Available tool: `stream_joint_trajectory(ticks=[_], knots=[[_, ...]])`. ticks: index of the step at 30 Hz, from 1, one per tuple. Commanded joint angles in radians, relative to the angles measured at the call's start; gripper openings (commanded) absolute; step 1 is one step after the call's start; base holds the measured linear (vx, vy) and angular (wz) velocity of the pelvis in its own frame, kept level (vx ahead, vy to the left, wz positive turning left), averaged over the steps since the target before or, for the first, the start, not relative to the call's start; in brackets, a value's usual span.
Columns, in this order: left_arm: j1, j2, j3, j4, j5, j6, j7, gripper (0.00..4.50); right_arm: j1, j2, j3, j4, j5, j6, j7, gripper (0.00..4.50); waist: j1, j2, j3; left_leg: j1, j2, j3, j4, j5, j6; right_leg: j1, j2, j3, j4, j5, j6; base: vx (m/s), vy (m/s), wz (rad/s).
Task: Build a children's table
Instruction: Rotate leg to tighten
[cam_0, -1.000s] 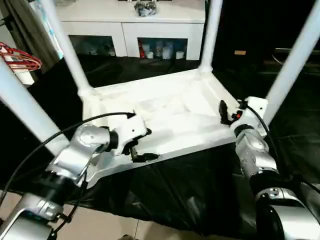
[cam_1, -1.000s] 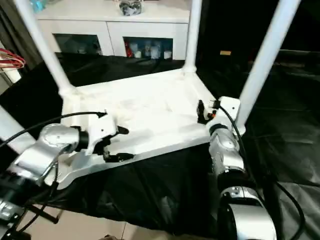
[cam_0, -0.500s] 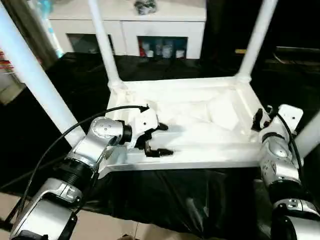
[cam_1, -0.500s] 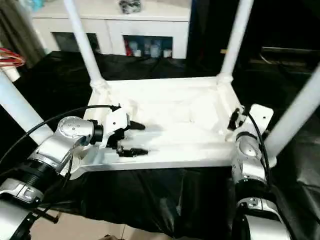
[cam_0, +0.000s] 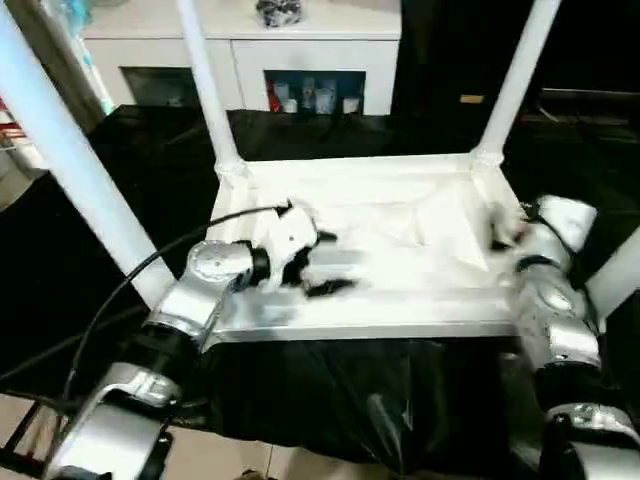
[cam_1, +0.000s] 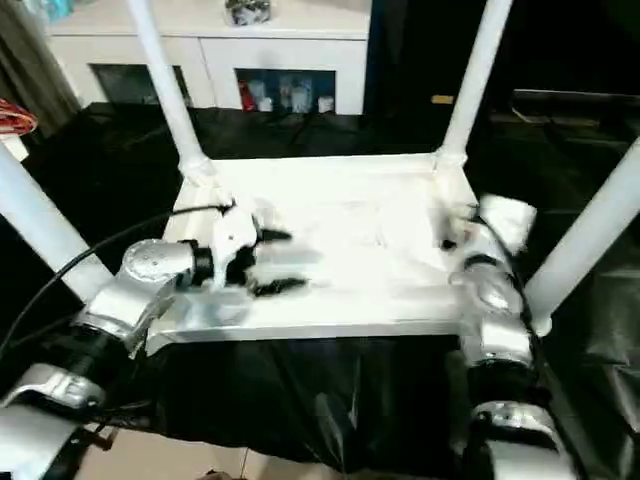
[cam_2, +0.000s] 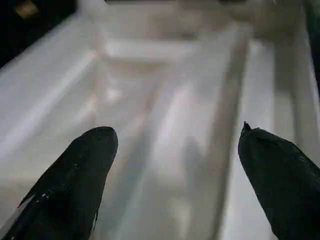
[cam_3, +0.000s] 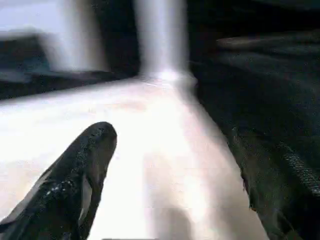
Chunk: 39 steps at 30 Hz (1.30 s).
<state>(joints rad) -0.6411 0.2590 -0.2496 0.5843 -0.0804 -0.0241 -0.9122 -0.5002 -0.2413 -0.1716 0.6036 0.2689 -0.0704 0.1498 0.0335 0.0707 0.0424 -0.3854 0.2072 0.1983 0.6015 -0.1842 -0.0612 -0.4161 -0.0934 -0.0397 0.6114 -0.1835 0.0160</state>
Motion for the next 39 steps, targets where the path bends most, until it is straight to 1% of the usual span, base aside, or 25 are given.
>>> stream_joint_trajectory(ticks=[1, 3, 4, 6, 8, 9, 10, 11, 12, 13, 14, 15, 16, 17, 18, 19, 23, 24, 25, 29, 32, 33, 36, 37, 39], knots=[[-0.003, -0.002, 0.029, -0.025, -0.028, 0.017, 0.015, 4.41, 0.013, 0.007, 0.064, -0.070, 0.039, 0.024, 0.133, 4.07, 0.007, -0.023, -0.074, 0.008, 0.005, -0.005, -0.054, -0.120, 0.119, 0.066, -0.027, 0.017, -0.056, -0.034, -0.265, 0.000, 0.000, 0.00], [0.002, -0.004, 0.030, -0.033, -0.033, 0.022, 0.014, 4.41, 0.015, 0.009, 0.073, -0.087, 0.050, 0.029, 0.162, 4.07, 0.009, -0.020, -0.075, 0.013, 0.008, -0.003, -0.054, -0.116, 0.121, 0.061, -0.026, 0.018, -0.056, -0.036, -0.279, 0.000, 0.000, 0.00], [0.010, -0.004, 0.033, -0.049, -0.048, 0.040, 0.000, 4.41, 0.022, 0.004, 0.091, -0.116, 0.066, 0.037, 0.214, 4.07, 0.010, -0.023, -0.074, 0.013, 0.007, -0.003, -0.054, -0.118, 0.121, 0.063, -0.026, 0.018, -0.055, -0.034, -0.283, 0.000, 0.000, 0.00], [0.025, 0.001, 0.037, -0.076, -0.066, 0.057, -0.031, 4.41, 0.040, -0.011, 0.122, -0.175, 0.083, 0.061, 0.296, 4.07, 0.014, -0.020, -0.074, 0.015, 0.008, -0.003, -0.054, -0.120, 0.119, 0.060, -0.026, 0.019, -0.056, -0.041, -0.281, 0.000, 0.000, 0.00], [0.047, 0.016, 0.040, -0.122, -0.087, 0.082, -0.077, 4.41, 0.074, -0.042, 0.157, -0.251, 0.094, 0.097, 0.380, 4.07, 0.018, -0.025, -0.072, 0.013, 0.010, -0.004, -0.056, -0.113, 0.122, 0.062, -0.025, 0.019, -0.056, -0.037, -0.280, 0.000, 0.000, 0.00], [0.060, 0.028, 0.037, -0.154, -0.102, 0.101, -0.104, 4.41, 0.092, -0.060, 0.172, -0.289, 0.104, 0.118, 0.422, 4.07, 0.024, -0.021, -0.073, 0.013, 0.012, -0.006, -0.056, -0.106, 0.120, 0.061, -0.027, 0.020, -0.053, -0.034, -0.275, 0.000, 0.000, 0.00], [0.064, 0.031, 0.036, -0.163, -0.106, 0.106, -0.112, 4.41, 0.098, -0.065, 0.176, -0.300, 0.107, 0.124, 0.434, 4.07, 0.025, -0.022, -0.072, 0.015, 0.012, -0.005, -0.057, -0.108, 0.119, 0.061, -0.026, 0.020, -0.054, -0.035, -0.274, 0.000, 0.000, 0.00], [0.095, 0.070, 0.015, -0.234, -0.128, 0.155, -0.171, 4.41, 0.140, -0.118, 0.213, -0.379, 0.128, 0.171, 0.522, 4.07, 0.029, -0.020, -0.071, 0.015, 0.013, -0.006, -0.058, -0.115, 0.114, 0.061, -0.027, 0.021, -0.054, -0.043, -0.272, 0.000, 0.000, 0.00], [0.101, 0.080, 0.010, -0.249, -0.131, 0.164, -0.183, 4.41, 0.150, -0.131, 0.223, -0.397, 0.132, 0.179, 0.543, 4.07, 0.033, -0.021, -0.072, 0.015, 0.015, -0.008, -0.059, -0.115, 0.113, 0.065, -0.028, 0.021, -0.053, -0.041, -0.269, 0.000, 0.000, 0.00], [0.115, 0.101, -0.001, -0.278, -0.129, 0.170, -0.201, 4.41, 0.176, -0.168, 0.248, -0.439, 0.129, 0.185, 0.590, 4.07, 0.030, -0.017, -0.067, 0.013, 0.014, -0.005, -0.060, -0.130, 0.110, 0.058, -0.026, 0.022, -0.057, -0.064, -0.265, 0.000, 0.000, 0.00], [0.125, 0.118, -0.007, -0.298, -0.124, 0.179, -0.208, 4.41, 0.203, -0.211, 0.279, -0.482, 0.121, 0.187, 0.640, 4.07, 0.029, -0.017, -0.068, 0.015, 0.014, -0.006, -0.061, -0.143, 0.102, 0.059, -0.026, 0.020, -0.059, -0.081, -0.259, 0.000, 0.000, 0.00], [0.133, 0.141, -0.011, -0.321, -0.116, 0.191, -0.208, 4.41, 0.239, -0.277, 0.320, -0.540, 0.104, 0.186, 0.717, 4.07, 0.029, -0.013, -0.064, 0.015, 0.014, -0.007, -0.063, -0.168, 0.088, 0.059, -0.027, 0.022, -0.062, -0.114, -0.244, 0.000, 0.000, 0.00], [0.134, 0.147, -0.012, -0.327, -0.114, 0.193, -0.209, 4.41, 0.246, -0.291, 0.329, -0.550, 0.098, 0.184, 0.731, 4.07, 0.031, -0.016, -0.064, 0.015, 0.015, -0.009, -0.065, -0.182, 0.080, 0.062, -0.026, 0.022, -0.066, -0.131, -0.235, 0.000, 0.000, 0.00], [0.137, 0.157, -0.012, -0.340, -0.111, 0.203, -0.211, 4.41, 0.260, -0.316, 0.342, -0.573, 0.085, 0.187, 0.762, 4.07, 0.028, -0.018, -0.061, 0.016, 0.014, -0.006, -0.066, -0.205, 0.073, 0.057, -0.027, 0.023, -0.070, -0.167, -0.226, 0.000, 0.000, 0.00], [0.140, 0.169, -0.011, -0.368, -0.121, 0.233, -0.220, 4.41, 0.272, -0.355, 0.369, -0.593, 0.059, 0.185, 0.803, 4.07, 0.025, -0.014, -0.059, 0.014, 0.013, -0.009, -0.070, -0.221, 0.057, 0.059, -0.029, 0.021, -0.072, -0.216, -0.217, 0.000, 0.000, 0.00], [0.145, 0.177, -0.007, -0.392, -0.129, 0.260, -0.228, 4.41, 0.280, -0.380, 0.384, -0.611, 0.040, 0.192, 0.832, 4.07, 0.023, -0.018, -0.058, 0.014, 0.013, -0.010, -0.071, -0.225, 0.053, 0.059, -0.029, 0.021, -0.076, -0.235, -0.210, 0.000, 0.000, 0.00], [0.158, 0.190, -0.006, -0.468, -0.156, 0.350, -0.227, 4.41, 0.272, -0.426, 0.433, -0.631, -0.005, 0.222, 0.883, 4.07, 0.019, -0.021, -0.056, 0.017, 0.014, -0.010, -0.071, -0.242, 0.045, 0.052, -0.030, 0.024, -0.081, -0.286, -0.207, 0.000, 0.000, 0.00], [0.159, 0.183, -0.002, -0.475, -0.158, 0.361, -0.211, 4.50, 0.266, -0.429, 0.444, -0.629, -0.012, 0.223, 0.892, 4.34, 0.019, -0.019, -0.056, 0.017, 0.013, -0.009, -0.070, -0.239, 0.044, 0.051, -0.029, 0.024, -0.081, -0.288, -0.206, 0.000, 0.000, 0.00], [0.160, 0.173, 0.003, -0.478, -0.160, 0.369, -0.194, 4.50, 0.257, -0.430, 0.458, -0.624, -0.024, 0.218, 0.897, 4.41, 0.019, -0.020, -0.056, 0.017, 0.013, -0.009, -0.069, -0.239, 0.045, 0.050, -0.029, 0.024, -0.082, -0.288, -0.205, 0.000, 0.000, 0.00], [0.161, 0.147, 0.013, -0.482, -0.158, 0.383, -0.134, 4.50, 0.216, -0.434, 0.528, -0.577, -0.142, 0.156, 0.883, 4.47, 0.019, -0.022, -0.061, 0.014, 0.012, -0.010, -0.066, -0.207, 0.044, 0.052, -0.028, 0.022, -0.077, -0.246, -0.207, 0.000, 0.000, 0.00], [0.170, 0.119, 0.017, -0.498, -0.157, 0.395, -0.101, 4.50, 0.160, -0.388, 0.582, -0.489, -0.285, 0.075, 0.802, 4.47, 0.018, -0.023, -0.062, 0.011, 0.011, -0.010, -0.063, -0.191, 0.046, 0.052, -0.029, 0.022, -0.074, -0.227, -0.213, 0.000, 0.000, 0.00], [0.174, 0.113, 0.015, -0.501, -0.155, 0.395, -0.096, 4.50, 0.140, -0.364, 0.588, -0.459, -0.310, 0.075, 0.765, 4.47, 0.016, -0.026, -0.066, 0.010, 0.008, -0.009, -0.060, -0.157, 0.047, 0.054, -0.027, 0.021, -0.068, -0.191, -0.223, 0.000, 0.000, 0.00], [0.181, 0.109, 0.009, -0.510, -0.153, 0.401, -0.085, 4.50, 0.116, -0.338, 0.597, -0.431, -0.339, 0.072, 0.728, 4.47, 0.015, -0.025, -0.067, 0.010, 0.009, -0.009, -0.058, -0.136, 0.066, 0.056, -0.025, 0.021, -0.063, -0.140, -0.236, 0.000, 0.000, 0.00], [0.186, 0.106, 0.005, -0.515, -0.153, 0.401, -0.079, 4.50, 0.100, -0.331, 0.607, -0.410, -0.366, 0.062, 0.700, 4.47, 0.015, -0.028, -0.068, 0.010, 0.008, -0.009, -0.056, -0.126, 0.076, 0.058, -0.024, 0.021, -0.061, -0.113, -0.239, 0.000, 0.000, 0.00], [0.191, 0.102, 0.004, -0.526, -0.158, 0.403, -0.071, 4.50, 0.076, -0.314, 0.606, -0.369, -0.395, 0.049, 0.645, 4.47, 0.015, -0.026, -0.069, 0.011, 0.008, -0.008, -0.055, -0.124, 0.086, 0.056, -0.024, 0.021, -0.059, -0.098, -0.249, 0.000, 0.000, 0.00]])
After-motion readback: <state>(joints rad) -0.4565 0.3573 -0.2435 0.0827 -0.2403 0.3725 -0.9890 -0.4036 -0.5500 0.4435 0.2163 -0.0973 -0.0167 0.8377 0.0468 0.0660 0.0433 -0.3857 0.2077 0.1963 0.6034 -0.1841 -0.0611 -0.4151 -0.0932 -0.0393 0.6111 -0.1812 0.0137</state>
